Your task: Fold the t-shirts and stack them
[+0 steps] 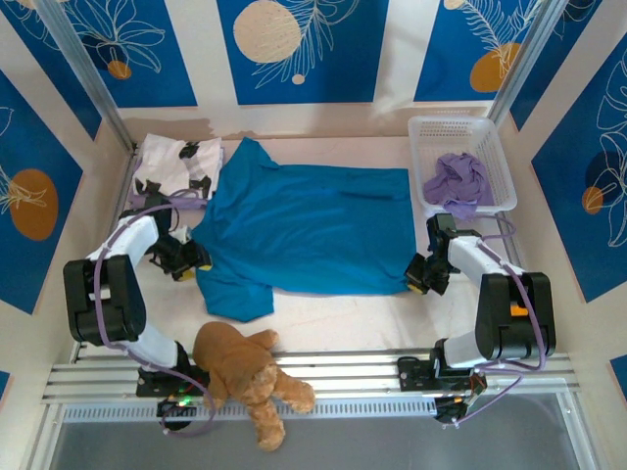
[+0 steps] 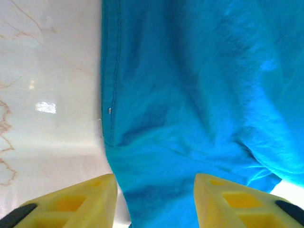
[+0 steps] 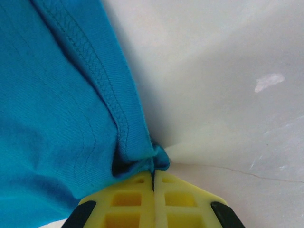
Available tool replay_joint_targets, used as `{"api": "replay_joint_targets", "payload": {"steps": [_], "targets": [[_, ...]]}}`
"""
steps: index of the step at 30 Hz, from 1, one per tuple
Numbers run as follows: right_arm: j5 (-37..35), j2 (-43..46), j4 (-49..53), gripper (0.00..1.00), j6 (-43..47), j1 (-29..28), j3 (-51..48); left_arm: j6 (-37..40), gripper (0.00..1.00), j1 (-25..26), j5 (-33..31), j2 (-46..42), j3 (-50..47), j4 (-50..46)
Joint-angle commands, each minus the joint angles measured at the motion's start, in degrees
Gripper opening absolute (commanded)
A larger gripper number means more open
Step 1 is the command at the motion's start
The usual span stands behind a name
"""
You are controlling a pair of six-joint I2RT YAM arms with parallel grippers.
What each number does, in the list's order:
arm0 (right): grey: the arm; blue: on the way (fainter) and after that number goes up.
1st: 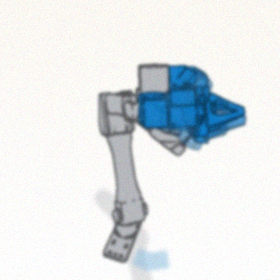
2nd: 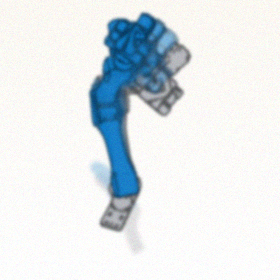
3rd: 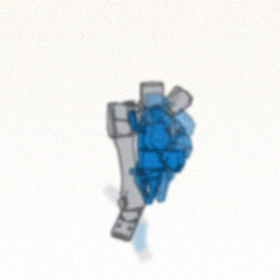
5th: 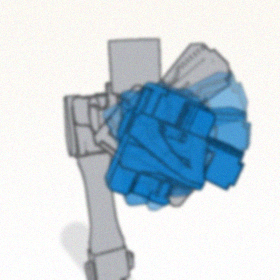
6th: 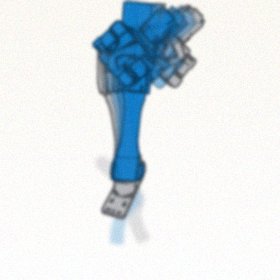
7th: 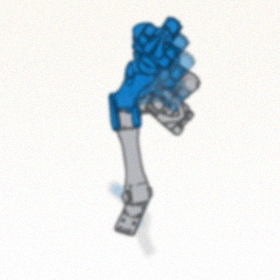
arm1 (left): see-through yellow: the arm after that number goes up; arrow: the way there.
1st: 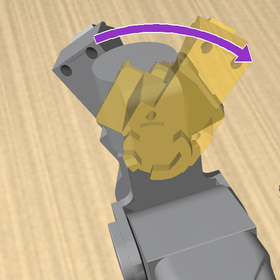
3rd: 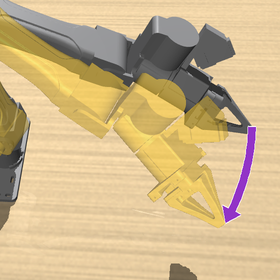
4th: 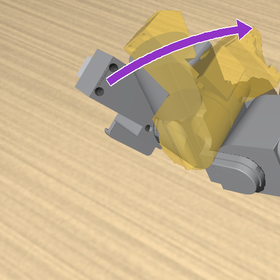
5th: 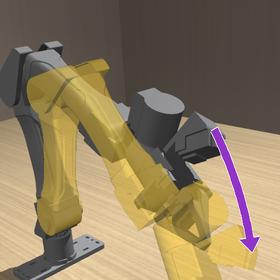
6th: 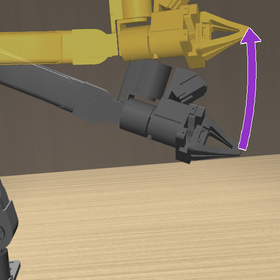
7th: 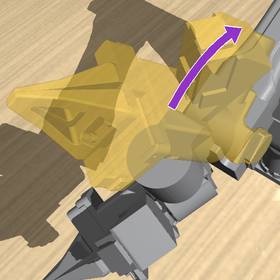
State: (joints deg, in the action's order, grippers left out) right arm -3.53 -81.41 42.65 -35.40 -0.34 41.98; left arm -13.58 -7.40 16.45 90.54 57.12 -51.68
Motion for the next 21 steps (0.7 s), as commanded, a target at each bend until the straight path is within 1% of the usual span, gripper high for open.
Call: {"api": "replay_joint_targets", "payload": {"steps": [1,6,8,10,16,18,21], "targets": [[2.3,1.7,0.7,0.0,0.9,0.6,0.1,-0.4,0.42,-0.7,-0.4,1.6,-0.4,-1.3],[3.0,2.1,0.7,0.0,0.8,1.0,0.5,0.1,0.4,-0.7,-5.2,3.4,0.7,-2.4],[3.4,2.1,0.7,0.0,0.9,1.0,0.8,0.4,0.35,-0.5,-10.0,2.6,0.1,-1.2],[3.7,2.1,0.7,0.0,0.6,1.0,0.8,0.5,0.34,-0.6,-11.4,2.2,-0.9,-0.1],[4.6,2.3,0.1,0.0,0.2,1.1,0.9,-1.2,0.34,-0.3,-3.4,4.8,-3.5,3.6],[4.8,2.1,0.5,0.0,0.5,1.2,1.1,-2.0,0.34,0.0,-2.3,4.7,-3.9,4.5],[4.8,2.5,0.5,0.0,0.8,1.5,1.0,-2.1,0.34,0.5,-2.5,5.2,-3.8,4.8]]}}
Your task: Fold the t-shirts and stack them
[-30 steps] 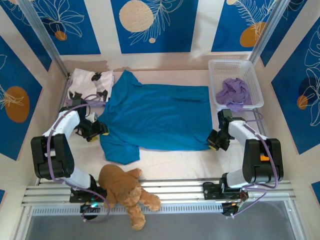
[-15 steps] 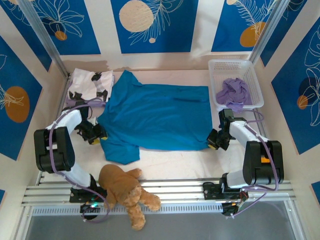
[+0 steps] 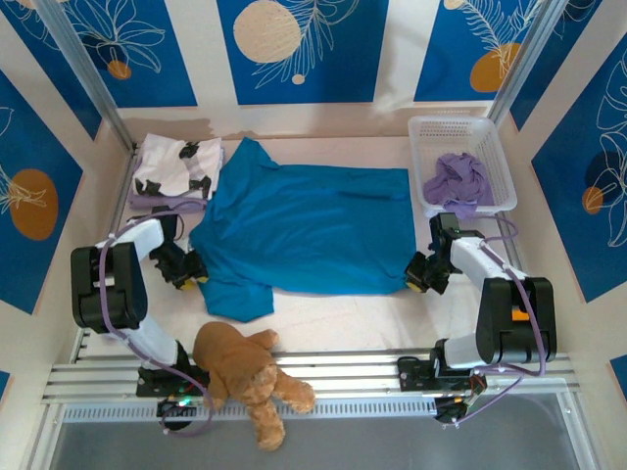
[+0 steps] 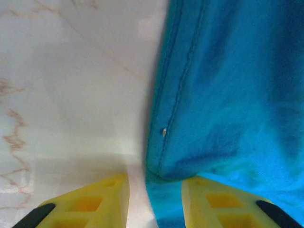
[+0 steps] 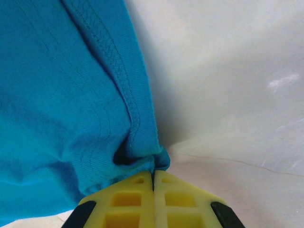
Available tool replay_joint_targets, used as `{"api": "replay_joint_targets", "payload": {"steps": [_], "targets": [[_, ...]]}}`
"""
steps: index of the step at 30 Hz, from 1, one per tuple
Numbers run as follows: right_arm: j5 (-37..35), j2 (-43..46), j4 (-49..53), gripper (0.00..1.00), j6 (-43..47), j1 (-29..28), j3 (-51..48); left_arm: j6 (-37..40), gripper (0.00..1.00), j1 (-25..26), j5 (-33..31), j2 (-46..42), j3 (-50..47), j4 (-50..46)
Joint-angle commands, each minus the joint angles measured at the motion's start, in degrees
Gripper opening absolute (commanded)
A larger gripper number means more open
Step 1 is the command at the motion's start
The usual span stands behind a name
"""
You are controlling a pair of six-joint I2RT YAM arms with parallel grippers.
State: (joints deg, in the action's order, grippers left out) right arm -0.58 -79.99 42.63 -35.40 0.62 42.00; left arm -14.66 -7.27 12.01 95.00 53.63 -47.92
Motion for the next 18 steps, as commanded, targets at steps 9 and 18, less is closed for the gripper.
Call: {"api": "replay_joint_targets", "payload": {"steps": [9,18], "targets": [[3.7,5.7,1.5,0.0,0.3,1.0,0.0,-1.0,0.0,0.9,1.9,1.8,0.0,1.6],[3.9,11.5,6.7,0.0,-1.1,0.4,0.1,-3.1,0.0,1.0,6.3,-5.5,-0.6,-0.9]]}}
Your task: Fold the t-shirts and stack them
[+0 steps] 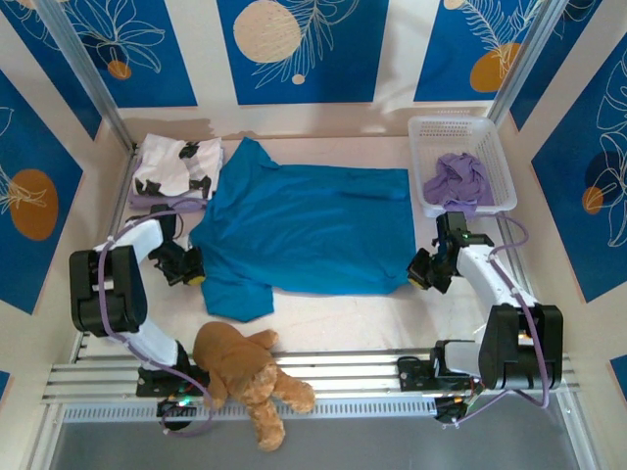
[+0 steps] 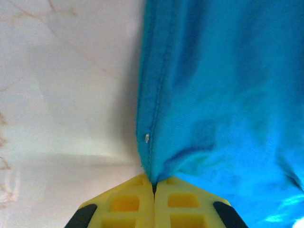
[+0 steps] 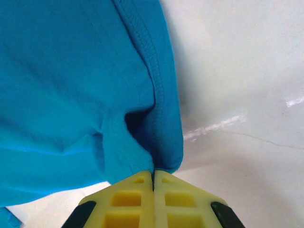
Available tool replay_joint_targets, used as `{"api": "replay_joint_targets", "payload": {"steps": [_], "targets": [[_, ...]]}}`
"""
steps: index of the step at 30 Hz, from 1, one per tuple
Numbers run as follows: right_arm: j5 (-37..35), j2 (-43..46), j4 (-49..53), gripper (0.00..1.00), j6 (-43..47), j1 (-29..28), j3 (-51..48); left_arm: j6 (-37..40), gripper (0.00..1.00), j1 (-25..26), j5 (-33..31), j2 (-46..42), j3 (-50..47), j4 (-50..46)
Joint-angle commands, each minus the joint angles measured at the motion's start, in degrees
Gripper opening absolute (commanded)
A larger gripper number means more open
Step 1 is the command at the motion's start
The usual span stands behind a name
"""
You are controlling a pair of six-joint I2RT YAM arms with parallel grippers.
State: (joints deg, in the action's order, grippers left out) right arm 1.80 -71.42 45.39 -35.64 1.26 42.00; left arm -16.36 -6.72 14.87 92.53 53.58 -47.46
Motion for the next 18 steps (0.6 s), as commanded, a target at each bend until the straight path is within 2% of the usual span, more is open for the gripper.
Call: {"api": "replay_joint_targets", "payload": {"steps": [1,7,12,18], "targets": [[1.1,4.0,4.7,0.0,-1.3,-0.2,0.0,-1.6,0.0,0.5,4.0,-3.7,-0.7,-1.6],[-2.2,8.2,6.1,0.0,-4.8,-0.7,-0.9,-1.9,0.0,0.5,4.7,-6.6,-0.7,-3.0],[-0.2,8.0,5.1,0.0,-6.3,-1.1,-0.8,-1.9,0.0,0.6,7.3,-5.6,-2.1,-1.1],[1.1,5.7,5.3,0.0,-7.1,-1.2,0.0,-3.2,0.0,0.5,11.5,-4.5,2.0,-1.0]]}}
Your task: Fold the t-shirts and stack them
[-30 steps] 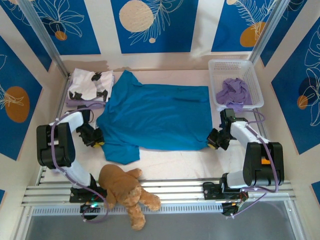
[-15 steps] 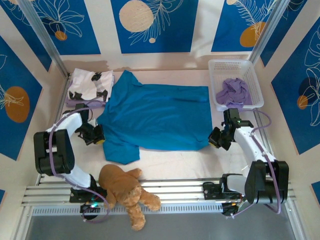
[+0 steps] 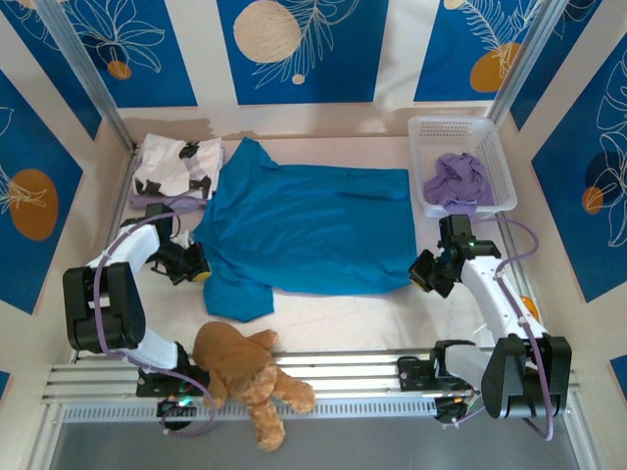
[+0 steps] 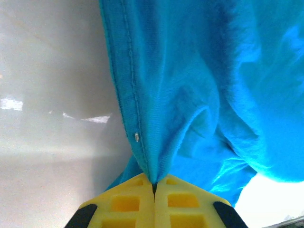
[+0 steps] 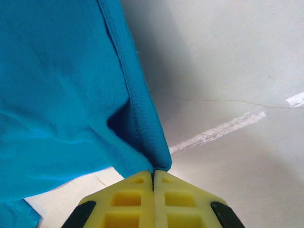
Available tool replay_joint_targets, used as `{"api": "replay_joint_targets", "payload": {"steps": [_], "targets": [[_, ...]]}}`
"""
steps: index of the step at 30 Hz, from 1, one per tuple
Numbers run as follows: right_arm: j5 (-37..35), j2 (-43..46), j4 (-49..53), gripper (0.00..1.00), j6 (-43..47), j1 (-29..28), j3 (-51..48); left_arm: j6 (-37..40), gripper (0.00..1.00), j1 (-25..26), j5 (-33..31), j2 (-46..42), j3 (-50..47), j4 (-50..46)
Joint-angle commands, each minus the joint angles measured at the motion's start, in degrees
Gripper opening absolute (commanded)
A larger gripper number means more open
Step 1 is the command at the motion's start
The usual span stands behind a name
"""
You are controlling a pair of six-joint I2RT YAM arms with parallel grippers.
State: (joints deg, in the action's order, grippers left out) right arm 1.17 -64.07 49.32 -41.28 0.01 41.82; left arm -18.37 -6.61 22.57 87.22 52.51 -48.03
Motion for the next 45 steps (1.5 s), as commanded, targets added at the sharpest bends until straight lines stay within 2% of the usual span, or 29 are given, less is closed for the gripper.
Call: {"api": "replay_joint_targets", "payload": {"steps": [1,4,9,14,18,24,29,35,45], "targets": [[1.8,-2.2,1.1,0.0,-1.7,0.3,0.3,-1.6,0.0,0.3,5.6,1.4,4.0,-0.3],[3.5,-3.7,-0.5,0.0,-3.2,1.0,0.9,-3.9,0.0,0.3,10.3,3.2,6.2,1.2],[1.9,-6.4,-1.9,0.0,-6.0,1.0,3.7,-2.2,0.0,0.1,6.1,5.6,12.6,-3.1],[-0.9,-6.1,-5.5,0.0,-9.9,0.9,4.2,-3.3,0.0,-0.4,8.9,6.7,14.5,-2.9],[-3.1,-7.5,-9.3,0.0,-11.7,0.6,4.4,-7.1,0.0,-0.7,12.0,6.7,14.5,0.9],[-5.0,-11.3,-12.9,0.0,-12.5,0.5,6.0,-10.4,0.0,-1.9,11.2,6.2,14.5,4.2],[-6.4,-13.4,-15.8,0.0,-13.7,0.4,6.2,-7.9,0.0,-2.7,5.3,6.8,16.6,1.6],[-7.3,-16.4,-17.6,0.0,-13.5,-0.4,7.7,-8.0,0.0,-4.5,6.9,7.4,18.1,1.4],[-11.5,-15.7,-20.4,0.0,-14.6,-0.8,8.2,-7.9,0.0,-5.9,7.6,9.4,18.8,2.1]]}}
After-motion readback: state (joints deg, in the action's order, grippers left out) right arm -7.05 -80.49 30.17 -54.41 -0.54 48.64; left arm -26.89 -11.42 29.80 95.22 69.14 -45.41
